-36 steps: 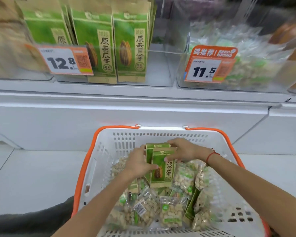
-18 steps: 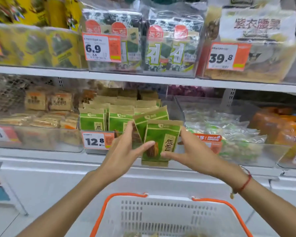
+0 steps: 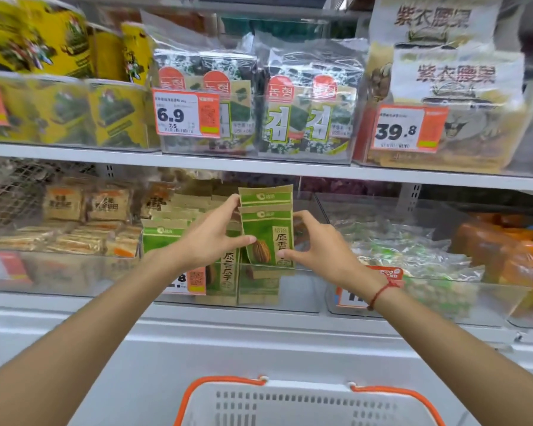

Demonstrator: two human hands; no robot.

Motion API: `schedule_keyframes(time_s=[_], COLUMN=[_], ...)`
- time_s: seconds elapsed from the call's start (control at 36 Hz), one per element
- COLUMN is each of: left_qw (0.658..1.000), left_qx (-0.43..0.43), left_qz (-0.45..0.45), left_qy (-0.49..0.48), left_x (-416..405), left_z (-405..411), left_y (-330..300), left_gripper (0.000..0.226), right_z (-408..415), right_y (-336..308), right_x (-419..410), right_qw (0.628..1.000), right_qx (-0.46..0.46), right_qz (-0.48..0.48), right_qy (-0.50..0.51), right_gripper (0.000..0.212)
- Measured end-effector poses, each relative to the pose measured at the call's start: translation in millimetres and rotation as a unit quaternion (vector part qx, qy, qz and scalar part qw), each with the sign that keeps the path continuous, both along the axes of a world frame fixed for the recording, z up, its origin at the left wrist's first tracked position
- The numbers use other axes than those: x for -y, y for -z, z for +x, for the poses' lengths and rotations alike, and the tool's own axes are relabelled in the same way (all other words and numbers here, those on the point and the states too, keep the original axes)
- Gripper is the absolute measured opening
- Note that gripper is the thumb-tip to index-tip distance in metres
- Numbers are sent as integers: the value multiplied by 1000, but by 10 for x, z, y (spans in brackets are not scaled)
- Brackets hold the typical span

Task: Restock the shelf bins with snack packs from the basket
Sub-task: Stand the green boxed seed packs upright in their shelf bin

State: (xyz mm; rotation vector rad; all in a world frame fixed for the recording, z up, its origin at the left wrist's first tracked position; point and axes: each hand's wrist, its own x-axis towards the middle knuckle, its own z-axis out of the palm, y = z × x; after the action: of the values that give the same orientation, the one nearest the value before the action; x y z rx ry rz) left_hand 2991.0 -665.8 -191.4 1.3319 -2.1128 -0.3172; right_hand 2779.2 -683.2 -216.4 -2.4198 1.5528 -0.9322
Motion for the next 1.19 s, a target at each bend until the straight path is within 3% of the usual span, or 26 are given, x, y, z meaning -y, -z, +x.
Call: schedule_keyframes(time_s=[0.11, 0.19, 0.31, 0.39, 0.5, 0.61, 0.81, 0.89, 1.0, 1.08, 1.19], left_qw=[998, 996, 993, 986, 981, 983, 990, 979, 953, 953, 959], left_qx=[31, 24, 11, 37, 74, 53, 36, 124, 243, 257, 271], left_qz=[-32, -90, -119, -162, -180, -177, -131, -148, -166, -154, -78], left_qy=[-33, -18, 3, -13, -21, -20, -50, -59, -68, -48, -27], left_x=[30, 46, 110, 193, 236, 229, 279, 329, 364, 393, 405], left_z=[-2, -27, -75, -69, -40, -36, -154, -163, -177, -168, -150], left_y=[117, 116, 90, 66, 16, -25, -184, -288, -377, -344, -314], left_gripper=[78, 98, 108, 110, 87, 40, 21, 32, 43, 47, 48], right_z=[17, 33, 55, 81, 142, 180, 85, 63, 101, 167, 172], right_y=[87, 110, 75, 28, 2, 60, 55, 71, 103, 152, 200], right_x=[63, 85, 81, 72, 30, 33, 47, 35, 20, 12, 0], right_qw=[995, 991, 985, 989, 993, 990, 983, 986, 968, 963, 966], right_qx=[83, 96, 54, 18, 113, 124, 153, 148, 241, 259, 244], right_qz=[52, 94, 161, 140, 37, 49, 98, 66, 44, 11, 46], right_qy=[-22, -25, -38, -36, 16, 44, 27, 39, 50, 72, 75], right_gripper=[61, 59, 57, 54, 60, 50, 45, 37, 29, 37, 54])
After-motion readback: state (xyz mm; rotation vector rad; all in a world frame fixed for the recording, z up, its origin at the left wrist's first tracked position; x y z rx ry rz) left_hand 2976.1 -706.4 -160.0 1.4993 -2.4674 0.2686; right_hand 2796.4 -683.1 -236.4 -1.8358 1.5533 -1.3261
